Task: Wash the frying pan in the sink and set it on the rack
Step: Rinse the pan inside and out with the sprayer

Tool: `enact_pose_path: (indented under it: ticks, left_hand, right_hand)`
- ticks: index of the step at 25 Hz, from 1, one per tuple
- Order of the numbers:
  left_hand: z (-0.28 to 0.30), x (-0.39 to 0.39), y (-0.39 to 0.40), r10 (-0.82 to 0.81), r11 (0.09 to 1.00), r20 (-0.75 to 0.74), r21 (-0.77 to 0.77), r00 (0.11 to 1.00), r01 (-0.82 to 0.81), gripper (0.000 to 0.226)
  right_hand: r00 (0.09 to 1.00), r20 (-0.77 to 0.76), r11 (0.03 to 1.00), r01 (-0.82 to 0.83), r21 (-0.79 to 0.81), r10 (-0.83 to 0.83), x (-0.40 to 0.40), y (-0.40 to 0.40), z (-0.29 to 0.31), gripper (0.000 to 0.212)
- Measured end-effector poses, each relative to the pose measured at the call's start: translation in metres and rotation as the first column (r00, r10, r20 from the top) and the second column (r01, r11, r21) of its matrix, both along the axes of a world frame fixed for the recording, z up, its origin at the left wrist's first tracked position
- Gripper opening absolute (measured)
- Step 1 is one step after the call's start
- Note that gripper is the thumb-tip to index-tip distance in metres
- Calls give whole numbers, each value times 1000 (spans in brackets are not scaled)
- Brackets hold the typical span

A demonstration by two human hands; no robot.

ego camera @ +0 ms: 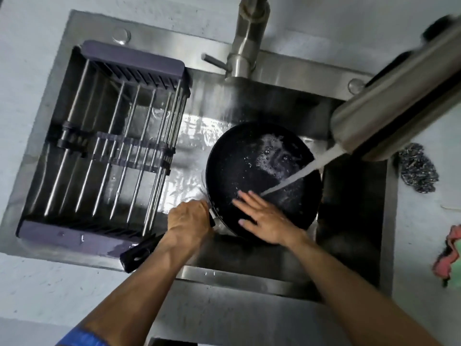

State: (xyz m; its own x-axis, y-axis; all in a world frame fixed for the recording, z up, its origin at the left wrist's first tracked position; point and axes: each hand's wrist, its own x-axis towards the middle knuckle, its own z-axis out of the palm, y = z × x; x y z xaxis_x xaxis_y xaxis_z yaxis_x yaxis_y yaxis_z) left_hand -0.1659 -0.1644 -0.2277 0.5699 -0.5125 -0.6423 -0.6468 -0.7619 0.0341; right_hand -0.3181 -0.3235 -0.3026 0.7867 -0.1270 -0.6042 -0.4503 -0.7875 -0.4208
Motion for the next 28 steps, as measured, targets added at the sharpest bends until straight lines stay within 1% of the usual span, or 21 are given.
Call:
enact_pose_path:
  ticks: [1, 3, 4, 6, 7, 8, 10, 11, 13, 14, 15, 16, 17, 18, 19, 20, 21, 22, 25, 26, 28]
  left_hand:
    - [-3, 1, 2, 29, 999, -29, -19, 999, -29, 26]
    - [-3, 1, 7, 77, 995, -47, -62, 996, -80, 28]
    - [-3, 1, 8, 87, 993, -50, -73, 995, -91, 27]
    - [-3, 1, 7, 96, 991, -68, -91, 993, -102, 26]
    - [-2, 0, 6, 102, 990, -84, -93, 991, -110, 27]
    - [-2, 1, 6, 110, 989, -94, -86, 989, -119, 27]
    - [-1, 1, 4, 121, 990, -96, -61, 988, -127, 27]
    - [-1, 1, 4, 126, 990, -99, -49, 987, -131, 27]
    - [-1, 2, 2, 123, 991, -108, -40, 987, -127, 27]
    - [-1, 3, 2, 118, 992, -114, -38, 986, -123, 27]
    - [0, 2, 3, 117, 992, -122, -37, 986, -122, 28]
    - [0, 2, 3, 114, 992, -120, -39, 986, -119, 29]
    - [0, 3, 3, 110, 992, -109, -43, 988, -115, 29]
    - [0, 2, 4, 108, 993, -98, -44, 989, -113, 29]
    - [1, 1, 4, 109, 992, -94, -47, 990, -113, 30]
    - [1, 0, 3, 112, 992, -94, -54, 989, -117, 31]
    - [2, 3, 5, 119, 990, -90, -59, 989, -125, 32]
    - [2, 2, 5, 125, 990, -94, -58, 988, -131, 34]
    - [4, 1, 4, 121, 990, -113, -64, 986, -129, 38]
    - [5, 2, 2, 112, 991, -113, -66, 987, -120, 38]
    - [5, 4, 3, 122, 990, -133, -57, 984, -130, 35]
  right_hand:
    - [996, -19, 993, 81, -87, -83, 9, -4, -14, 66]
    - [882, -25, 853, 448, -269, -471, 27, 0, -35, 73]
    - [880, 18, 844, 460, -275, -474, 36, 10, -42, 76]
    - [968, 152, 943, 230, -240, -198, 40, 15, -54, 73]
    - [974, 192, 952, 167, -255, -120, 38, 6, -57, 71]
    - [967, 167, 922, 237, -306, -193, 34, -2, -59, 71]
    - [857, 156, 771, 511, -379, -491, 40, -1, -65, 74]
    - [851, 175, 772, 522, -363, -494, 52, 9, -68, 74]
    - [960, 234, 920, 227, -319, -155, 67, 4, -74, 69]
    - [963, 264, 942, 134, -308, -51, 65, -20, -78, 67]
    - [958, 259, 908, 213, -360, -122, 54, -39, -79, 67]
    - [920, 258, 827, 381, -414, -294, 42, -46, -80, 66]
    - [860, 280, 732, 511, -451, -427, 35, -43, -80, 65]
    - [810, 287, 681, 585, -440, -511, 37, -26, -82, 64]
    - [837, 290, 740, 546, -392, -464, 49, -6, -80, 64]
    - [899, 280, 844, 419, -336, -335, 54, 0, -79, 65]
    - [936, 290, 909, 287, -303, -199, 59, -10, -80, 65]
    - [943, 280, 911, 267, -314, -180, 57, -28, -79, 66]
    - [828, 254, 704, 559, -438, -499, 34, -22, -77, 67]
    - [822, 219, 730, 568, -380, -525, 42, 4, -75, 68]
    - [927, 249, 898, 344, -274, -279, 65, 22, -72, 69]
